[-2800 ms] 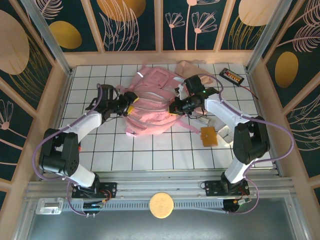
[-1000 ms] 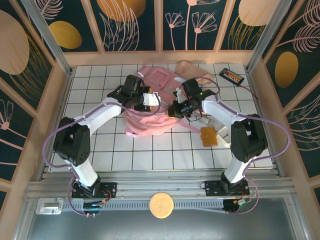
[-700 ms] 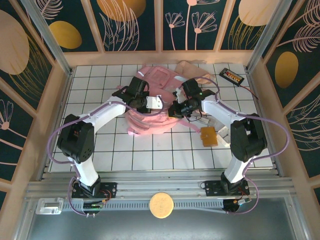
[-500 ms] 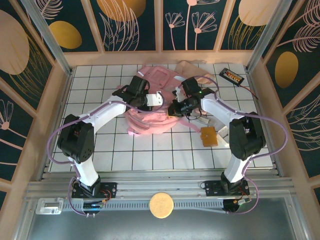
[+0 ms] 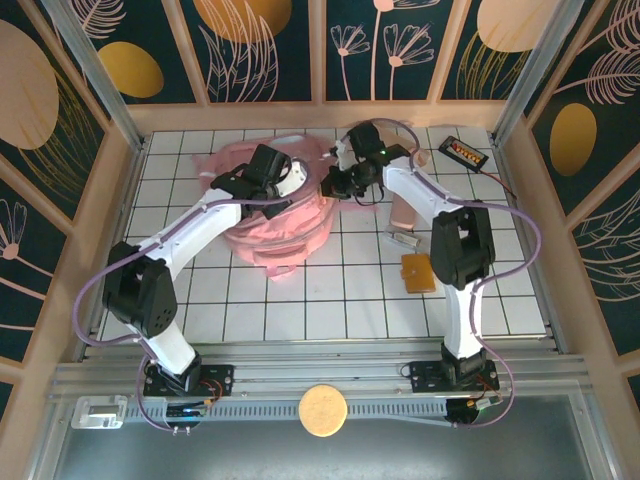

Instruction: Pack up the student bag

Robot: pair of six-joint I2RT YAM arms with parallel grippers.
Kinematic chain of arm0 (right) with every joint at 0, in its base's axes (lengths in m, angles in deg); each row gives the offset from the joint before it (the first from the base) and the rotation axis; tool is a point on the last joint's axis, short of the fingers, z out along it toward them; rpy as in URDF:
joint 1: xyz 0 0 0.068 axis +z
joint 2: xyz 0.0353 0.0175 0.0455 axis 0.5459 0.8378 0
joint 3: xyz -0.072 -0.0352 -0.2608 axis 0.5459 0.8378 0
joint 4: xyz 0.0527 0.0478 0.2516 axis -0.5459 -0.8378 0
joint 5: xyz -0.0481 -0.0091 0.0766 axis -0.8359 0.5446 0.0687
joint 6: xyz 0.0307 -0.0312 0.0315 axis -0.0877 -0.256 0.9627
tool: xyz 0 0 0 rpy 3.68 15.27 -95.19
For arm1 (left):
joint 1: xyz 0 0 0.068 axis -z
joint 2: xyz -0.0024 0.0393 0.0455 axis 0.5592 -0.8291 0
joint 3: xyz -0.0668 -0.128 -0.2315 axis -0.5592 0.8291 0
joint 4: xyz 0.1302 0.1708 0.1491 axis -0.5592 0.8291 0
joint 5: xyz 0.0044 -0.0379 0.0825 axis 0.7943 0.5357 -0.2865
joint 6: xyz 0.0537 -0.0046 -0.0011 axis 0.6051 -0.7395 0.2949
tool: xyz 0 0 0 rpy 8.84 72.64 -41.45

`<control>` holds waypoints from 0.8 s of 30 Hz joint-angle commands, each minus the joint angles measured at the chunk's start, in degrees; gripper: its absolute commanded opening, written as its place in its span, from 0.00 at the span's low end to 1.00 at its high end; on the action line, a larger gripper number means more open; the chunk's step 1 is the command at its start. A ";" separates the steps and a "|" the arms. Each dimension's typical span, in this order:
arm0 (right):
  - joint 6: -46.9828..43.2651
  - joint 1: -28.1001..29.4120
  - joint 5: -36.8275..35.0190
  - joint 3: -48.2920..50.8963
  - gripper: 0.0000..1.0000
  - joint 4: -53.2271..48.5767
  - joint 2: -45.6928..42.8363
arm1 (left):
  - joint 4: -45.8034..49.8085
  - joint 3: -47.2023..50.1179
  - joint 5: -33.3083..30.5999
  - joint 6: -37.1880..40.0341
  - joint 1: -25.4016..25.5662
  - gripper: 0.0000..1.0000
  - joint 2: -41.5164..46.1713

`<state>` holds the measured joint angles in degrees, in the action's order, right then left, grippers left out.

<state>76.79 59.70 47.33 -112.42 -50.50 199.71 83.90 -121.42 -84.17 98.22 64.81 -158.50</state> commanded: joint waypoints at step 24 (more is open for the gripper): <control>-13.05 3.80 4.04 18.99 0.00 1.68 -15.82 | 19.28 -37.68 1.67 -28.83 2.67 0.00 -24.59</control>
<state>58.59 60.29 46.48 -96.77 -48.36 187.49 107.53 -154.40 -81.51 75.78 68.46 -181.41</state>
